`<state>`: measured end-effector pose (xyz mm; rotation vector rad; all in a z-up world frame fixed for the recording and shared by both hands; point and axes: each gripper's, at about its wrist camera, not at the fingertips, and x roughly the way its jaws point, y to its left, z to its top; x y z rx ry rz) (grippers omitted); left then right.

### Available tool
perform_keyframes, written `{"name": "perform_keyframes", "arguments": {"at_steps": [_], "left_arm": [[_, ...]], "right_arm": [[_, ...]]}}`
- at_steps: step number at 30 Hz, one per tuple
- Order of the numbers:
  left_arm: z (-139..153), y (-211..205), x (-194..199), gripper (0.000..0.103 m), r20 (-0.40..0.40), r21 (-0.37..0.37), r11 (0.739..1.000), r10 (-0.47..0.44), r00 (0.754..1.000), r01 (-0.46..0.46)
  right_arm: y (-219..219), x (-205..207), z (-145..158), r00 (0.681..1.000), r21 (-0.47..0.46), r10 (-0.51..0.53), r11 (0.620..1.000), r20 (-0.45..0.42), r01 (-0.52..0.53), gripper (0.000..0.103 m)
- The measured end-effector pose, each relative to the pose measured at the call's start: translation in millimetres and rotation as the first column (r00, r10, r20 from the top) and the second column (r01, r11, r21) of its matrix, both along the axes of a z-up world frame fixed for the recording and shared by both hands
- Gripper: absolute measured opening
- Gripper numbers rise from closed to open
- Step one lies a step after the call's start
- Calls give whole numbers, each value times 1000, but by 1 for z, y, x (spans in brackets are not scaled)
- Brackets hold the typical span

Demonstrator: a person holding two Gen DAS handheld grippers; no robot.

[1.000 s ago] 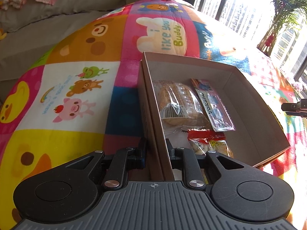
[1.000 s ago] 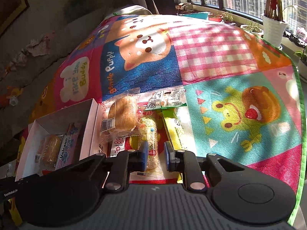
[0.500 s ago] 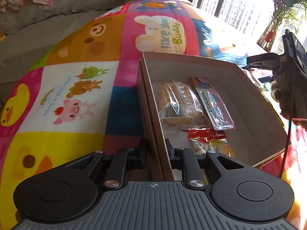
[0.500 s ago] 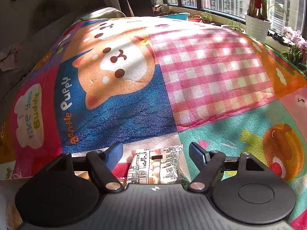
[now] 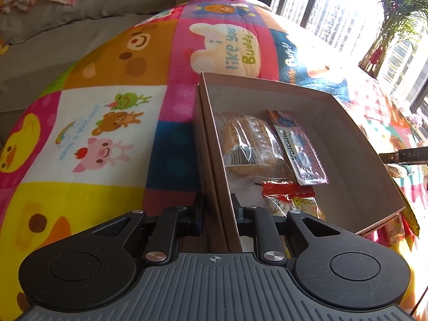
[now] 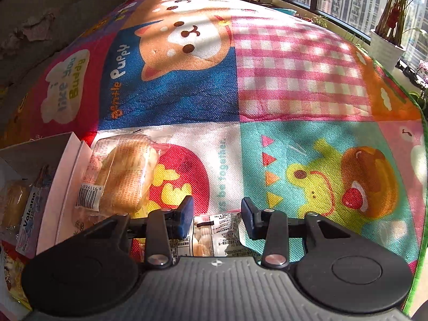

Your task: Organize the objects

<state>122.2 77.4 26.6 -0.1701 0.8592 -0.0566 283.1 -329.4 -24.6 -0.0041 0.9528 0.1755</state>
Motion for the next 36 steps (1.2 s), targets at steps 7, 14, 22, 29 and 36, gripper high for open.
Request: {"name": "perform_keyframes", "arguments": {"at_steps": [7, 14, 22, 29, 36], "left_arm": [[-1, 0, 0, 20, 0, 6, 1000, 0, 1000, 0], [-1, 0, -1, 20, 0, 9, 1000, 1, 1000, -1], [0, -3, -1, 20, -4, 11, 1000, -3, 1000, 3], [0, -1, -1, 20, 3, 5, 1000, -5, 1000, 5], [0, -1, -2, 21, 9, 5, 1000, -12, 1000, 12]], "right_arm": [[-18, -57, 26, 998, 6, -24, 1000, 60, 24, 7], [-19, -52, 45, 997, 162, -58, 986, 43, 50, 54], [11, 28, 14, 980, 411, -178, 890, -90, 199, 73], [23, 25, 14, 987, 335, -149, 928, -61, 161, 50], [1, -48, 58, 994, 305, -109, 947, 25, 96, 48]]}}
